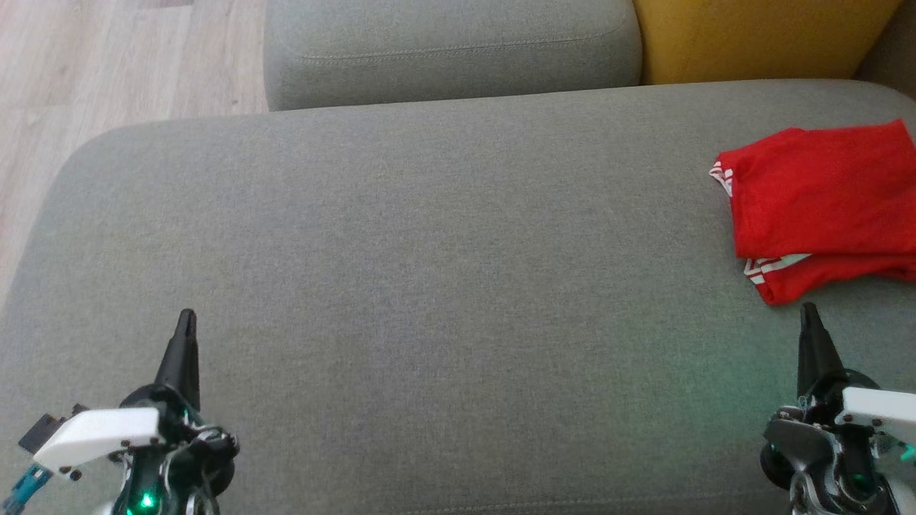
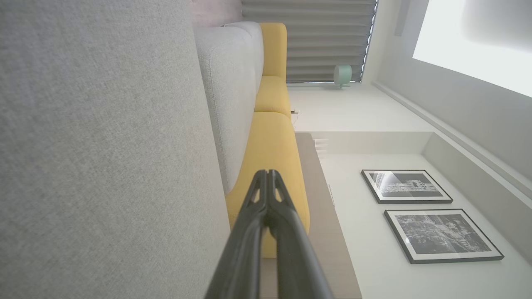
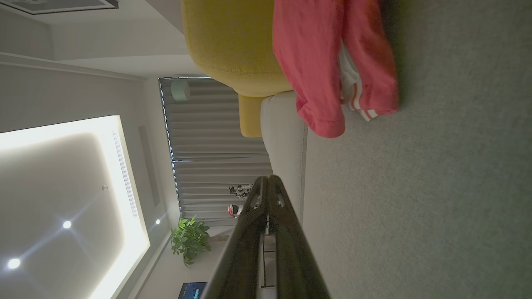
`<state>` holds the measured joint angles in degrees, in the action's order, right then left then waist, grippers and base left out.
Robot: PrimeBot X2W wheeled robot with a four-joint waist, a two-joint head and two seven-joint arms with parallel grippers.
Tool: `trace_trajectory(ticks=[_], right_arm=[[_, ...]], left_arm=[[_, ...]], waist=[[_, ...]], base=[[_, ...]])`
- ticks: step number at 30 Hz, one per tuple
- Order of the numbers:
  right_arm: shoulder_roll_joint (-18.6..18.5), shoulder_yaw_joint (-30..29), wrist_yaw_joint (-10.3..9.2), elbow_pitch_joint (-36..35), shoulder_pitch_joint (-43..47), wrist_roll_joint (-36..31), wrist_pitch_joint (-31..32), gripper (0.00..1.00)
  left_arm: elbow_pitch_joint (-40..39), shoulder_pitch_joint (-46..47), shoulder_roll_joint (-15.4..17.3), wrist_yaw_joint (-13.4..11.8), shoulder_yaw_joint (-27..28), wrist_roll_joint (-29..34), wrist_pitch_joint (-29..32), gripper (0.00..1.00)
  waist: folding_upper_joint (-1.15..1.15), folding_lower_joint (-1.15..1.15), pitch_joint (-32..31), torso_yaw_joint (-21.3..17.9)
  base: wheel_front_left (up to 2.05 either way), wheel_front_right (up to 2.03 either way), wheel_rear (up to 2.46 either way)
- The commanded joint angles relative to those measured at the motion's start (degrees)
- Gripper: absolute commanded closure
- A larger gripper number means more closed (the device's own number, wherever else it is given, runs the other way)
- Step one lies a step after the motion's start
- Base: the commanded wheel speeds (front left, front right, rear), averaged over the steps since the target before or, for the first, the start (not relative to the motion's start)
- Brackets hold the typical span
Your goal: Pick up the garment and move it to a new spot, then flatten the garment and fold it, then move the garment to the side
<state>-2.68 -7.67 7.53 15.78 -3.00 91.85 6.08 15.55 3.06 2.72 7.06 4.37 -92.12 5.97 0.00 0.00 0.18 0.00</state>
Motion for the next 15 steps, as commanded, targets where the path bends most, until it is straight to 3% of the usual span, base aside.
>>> trace_trajectory(ticks=[1, 15], right_arm=[[-0.27, 1.18, -0.04, -1.76, -3.18, 0.33, 0.38, 1.00], [-0.25, 1.16, -0.04, -1.76, -3.19, 0.32, 0.40, 1.00]], left_arm=[[-1.50, 3.12, 0.30, 0.43, 2.01, -0.17, 0.40, 1.00], [-1.50, 3.13, 0.27, 0.43, 2.05, -0.13, 0.43, 1.00]], waist=[[0.00, 0.00, 0.00, 0.00], [0.00, 0.00, 0.00, 0.00]], base=[[0.00, 0.00, 0.00], [0.00, 0.00, 0.00]])
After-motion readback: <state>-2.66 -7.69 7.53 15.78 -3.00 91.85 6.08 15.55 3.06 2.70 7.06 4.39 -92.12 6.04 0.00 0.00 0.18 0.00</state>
